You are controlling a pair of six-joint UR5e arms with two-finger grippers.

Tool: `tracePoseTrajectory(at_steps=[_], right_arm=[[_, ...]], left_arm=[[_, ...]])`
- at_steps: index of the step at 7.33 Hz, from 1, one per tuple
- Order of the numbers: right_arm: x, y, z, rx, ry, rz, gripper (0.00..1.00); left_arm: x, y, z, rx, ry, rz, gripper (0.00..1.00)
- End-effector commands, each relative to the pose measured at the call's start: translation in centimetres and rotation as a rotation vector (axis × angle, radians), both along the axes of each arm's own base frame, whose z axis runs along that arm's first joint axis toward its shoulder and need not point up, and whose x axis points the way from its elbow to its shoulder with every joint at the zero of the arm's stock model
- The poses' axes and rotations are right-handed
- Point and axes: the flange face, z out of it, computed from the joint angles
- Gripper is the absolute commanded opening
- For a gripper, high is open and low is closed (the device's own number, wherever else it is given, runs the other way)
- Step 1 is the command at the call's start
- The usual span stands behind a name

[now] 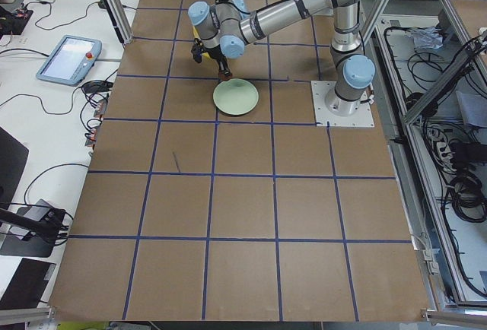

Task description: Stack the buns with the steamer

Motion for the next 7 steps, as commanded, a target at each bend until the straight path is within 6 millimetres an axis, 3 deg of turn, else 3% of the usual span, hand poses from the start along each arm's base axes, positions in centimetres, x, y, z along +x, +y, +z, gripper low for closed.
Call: tracePoseTrajectory(at_steps=[1, 2, 3, 4, 6, 7], right_arm=[[0.0, 0.0, 0.0, -0.001, 0.001, 0.004, 0.46], [-0.1, -0.1, 0.0, -0.003, 0.001, 0.008, 0.91], [-0.9, -0.7, 0.7, -0.02, -0.008, 0.074, 0.95], [-3.9, -1.6, 3.0, -0.049, -0.021, 0.135, 0.95], [-13.4, -0.9, 12.1, -0.084, -0.05, 0.188, 0.95], [-15.7, -0.1, 15.5, -0.088, -0.042, 0.205, 0.96]], left_arm=[[-2.0, -1.1, 1.9, 0.153, 0.241, 0.409, 0.1], [-2.9, -1.5, 2.4, 0.223, 0.33, 0.543, 0.1], [-3.9, -2.0, 2.2, 0.273, 0.465, 0.622, 0.1], [-4.4, -2.5, 2.3, 0.299, 0.554, 0.668, 0.1], [-4.4, -3.1, 2.1, 0.329, 0.537, 0.721, 0.12], [-4.4, -3.1, 1.9, 0.326, 0.538, 0.72, 0.25]])
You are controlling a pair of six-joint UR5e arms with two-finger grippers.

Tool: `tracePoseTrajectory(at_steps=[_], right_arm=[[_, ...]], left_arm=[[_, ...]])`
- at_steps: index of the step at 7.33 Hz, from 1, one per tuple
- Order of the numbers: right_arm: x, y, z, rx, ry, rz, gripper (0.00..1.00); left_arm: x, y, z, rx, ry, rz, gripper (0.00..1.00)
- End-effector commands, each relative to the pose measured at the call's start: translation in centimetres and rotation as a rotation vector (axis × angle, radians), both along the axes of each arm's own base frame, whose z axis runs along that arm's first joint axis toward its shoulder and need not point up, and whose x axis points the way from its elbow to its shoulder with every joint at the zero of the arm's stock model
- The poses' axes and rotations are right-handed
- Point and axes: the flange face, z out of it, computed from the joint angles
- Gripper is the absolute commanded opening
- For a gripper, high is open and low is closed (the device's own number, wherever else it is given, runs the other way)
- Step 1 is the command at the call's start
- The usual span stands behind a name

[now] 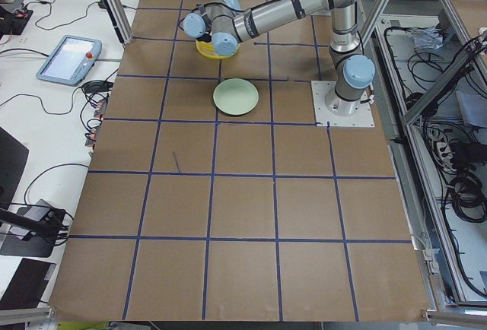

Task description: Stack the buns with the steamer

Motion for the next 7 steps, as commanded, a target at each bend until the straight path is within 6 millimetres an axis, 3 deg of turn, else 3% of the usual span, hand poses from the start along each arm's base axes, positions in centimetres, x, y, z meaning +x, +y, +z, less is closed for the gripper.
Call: tracePoseTrajectory(at_steps=[1, 2, 3, 5, 7], right_arm=[[-4.0, 1.7, 7.8, -0.003, 0.001, 0.045, 0.96], [-3.2, 3.7, 12.5, -0.022, 0.004, 0.059, 0.96], [-2.6, 5.2, 14.6, -0.033, 0.006, 0.076, 0.98], [-1.6, 5.9, 14.5, -0.027, 0.074, 0.141, 0.98], [-1.5, 6.0, 13.3, 0.0, 0.067, 0.147, 0.99]], left_arm=[[0.0, -0.1, -0.2, 0.003, 0.004, 0.01, 0.63], [-0.1, -0.1, -0.2, 0.004, 0.004, 0.008, 0.97], [-0.1, -0.1, -0.2, -0.005, 0.005, 0.005, 1.0], [0.0, -0.1, -0.2, -0.039, -0.018, -0.02, 1.0], [3.2, 0.2, -2.3, -0.322, -0.398, -0.369, 1.0]])
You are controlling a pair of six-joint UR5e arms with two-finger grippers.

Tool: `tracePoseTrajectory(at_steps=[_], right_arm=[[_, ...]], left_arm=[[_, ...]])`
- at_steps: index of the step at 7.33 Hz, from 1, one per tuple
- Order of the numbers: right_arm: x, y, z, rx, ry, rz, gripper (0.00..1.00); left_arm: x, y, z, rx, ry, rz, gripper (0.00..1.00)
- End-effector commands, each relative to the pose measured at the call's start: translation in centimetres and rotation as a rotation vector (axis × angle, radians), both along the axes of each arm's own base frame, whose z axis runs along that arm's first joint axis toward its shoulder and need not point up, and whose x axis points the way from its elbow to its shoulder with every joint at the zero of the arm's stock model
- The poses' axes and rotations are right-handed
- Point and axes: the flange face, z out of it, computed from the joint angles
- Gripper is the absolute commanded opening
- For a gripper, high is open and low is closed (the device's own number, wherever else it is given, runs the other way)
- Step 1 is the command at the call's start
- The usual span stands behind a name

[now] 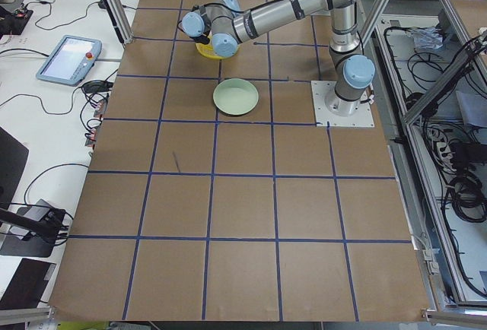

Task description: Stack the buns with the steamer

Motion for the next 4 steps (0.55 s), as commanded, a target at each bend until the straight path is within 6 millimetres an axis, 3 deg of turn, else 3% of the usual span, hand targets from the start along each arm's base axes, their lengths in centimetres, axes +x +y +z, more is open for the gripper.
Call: tracePoseTrajectory(at_steps=[1, 2, 3, 4], right_arm=[[0.1, 0.3, -1.5, 0.033, 0.003, 0.007, 0.99], [0.0, 0.3, -1.6, 0.034, 0.007, 0.007, 0.99], [-0.1, 0.3, -1.6, 0.033, 0.017, 0.008, 0.99], [0.0, 0.3, -1.4, 0.027, 0.013, 0.007, 1.0]], left_arm=[[3.7, 0.7, -2.0, -0.276, -0.325, -0.476, 1.0], [5.5, 1.1, -2.4, -0.337, -0.43, -0.729, 1.0], [6.3, 1.1, -1.9, -0.363, -0.477, -0.828, 1.0], [6.2, 0.9, -1.0, -0.371, -0.497, -0.809, 1.0]])
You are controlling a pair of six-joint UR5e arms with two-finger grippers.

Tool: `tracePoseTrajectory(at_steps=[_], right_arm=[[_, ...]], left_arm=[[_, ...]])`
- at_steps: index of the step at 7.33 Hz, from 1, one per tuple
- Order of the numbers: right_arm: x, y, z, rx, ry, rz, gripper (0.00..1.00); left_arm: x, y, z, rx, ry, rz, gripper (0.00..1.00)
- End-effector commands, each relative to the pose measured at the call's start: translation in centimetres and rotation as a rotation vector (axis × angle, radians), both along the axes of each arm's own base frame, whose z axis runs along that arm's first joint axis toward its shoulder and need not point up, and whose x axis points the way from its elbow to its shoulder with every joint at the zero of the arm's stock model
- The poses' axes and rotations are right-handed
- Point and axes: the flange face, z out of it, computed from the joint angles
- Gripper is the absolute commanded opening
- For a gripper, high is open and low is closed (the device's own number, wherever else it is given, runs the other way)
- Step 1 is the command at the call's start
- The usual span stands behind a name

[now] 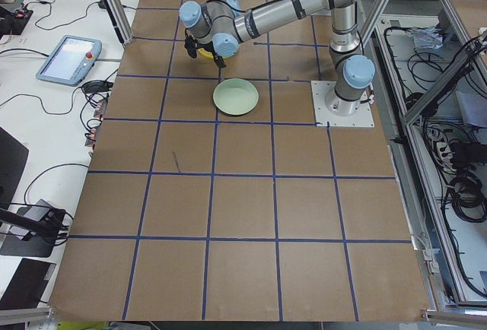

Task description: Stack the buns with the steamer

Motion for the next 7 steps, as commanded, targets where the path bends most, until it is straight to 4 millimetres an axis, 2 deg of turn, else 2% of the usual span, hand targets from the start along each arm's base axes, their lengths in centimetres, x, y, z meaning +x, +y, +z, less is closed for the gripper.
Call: tracePoseTrajectory(at_steps=[1, 2, 4, 5, 6, 7], right_arm=[[0.0, -0.1, 0.1, -0.005, 0.004, 0.0, 1.0], [0.0, -0.1, 0.1, -0.005, 0.005, 0.0, 1.0], [-0.1, -0.1, 0.1, -0.005, 0.004, -0.001, 1.0], [-0.1, 0.0, 0.1, -0.007, 0.004, -0.001, 1.0], [-0.1, -0.1, 0.1, -0.005, 0.005, -0.001, 1.0], [-0.1, -0.1, 0.0, -0.002, 0.005, -0.001, 1.0]], left_arm=[[-0.1, -0.7, 3.3, -0.098, -0.074, -0.029, 1.0], [-2.0, 0.3, 7.9, -0.152, -0.082, -0.044, 1.0], [-6.5, 6.7, 20.6, -0.257, -0.203, -0.168, 1.0], [-7.6, 8.8, 23.3, -0.308, -0.218, -0.196, 1.0], [-6.9, 8.3, 23.2, -0.36, -0.21, -0.177, 1.0], [-7.2, 8.9, 23.4, -0.364, -0.225, -0.19, 1.0]])
